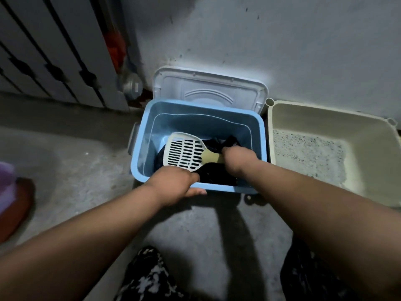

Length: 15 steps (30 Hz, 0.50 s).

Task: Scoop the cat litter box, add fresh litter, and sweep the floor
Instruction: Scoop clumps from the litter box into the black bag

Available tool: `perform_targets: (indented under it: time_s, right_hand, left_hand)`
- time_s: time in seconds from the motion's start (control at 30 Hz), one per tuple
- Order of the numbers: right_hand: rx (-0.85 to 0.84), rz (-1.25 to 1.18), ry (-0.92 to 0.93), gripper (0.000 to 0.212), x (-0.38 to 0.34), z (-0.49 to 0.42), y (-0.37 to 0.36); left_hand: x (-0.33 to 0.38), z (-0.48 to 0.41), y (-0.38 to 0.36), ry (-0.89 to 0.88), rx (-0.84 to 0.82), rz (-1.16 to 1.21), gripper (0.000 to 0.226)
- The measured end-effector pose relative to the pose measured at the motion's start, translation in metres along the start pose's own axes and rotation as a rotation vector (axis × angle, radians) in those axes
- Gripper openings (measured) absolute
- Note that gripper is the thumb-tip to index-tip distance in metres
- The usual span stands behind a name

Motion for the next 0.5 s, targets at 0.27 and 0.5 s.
perform_targets:
  time_s: [0.27, 0.5]
  right_hand:
    - [0.218, 0.098, -0.099, 0.032, 0.031, 0.042, 0.058]
    - [0.334, -0.011, 0.006, 0.028, 0.067, 0.051, 0.062]
  left_hand:
    - [0.001, -0.006, 0.002, -0.178, -0.063, -0.034, 0.059]
    - [0.003, -0.012, -0.002, -0.066, -0.307, -0.012, 0.085]
Point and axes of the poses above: each hand's wrist, its own z-axis away from the middle knuckle, its own y-axis out of the back of the hand, x = y × z, the point moved 5 cm from there along -z, towards the middle knuckle, and after that the axes turned 15 degrees about y, right-handed, at the moved point
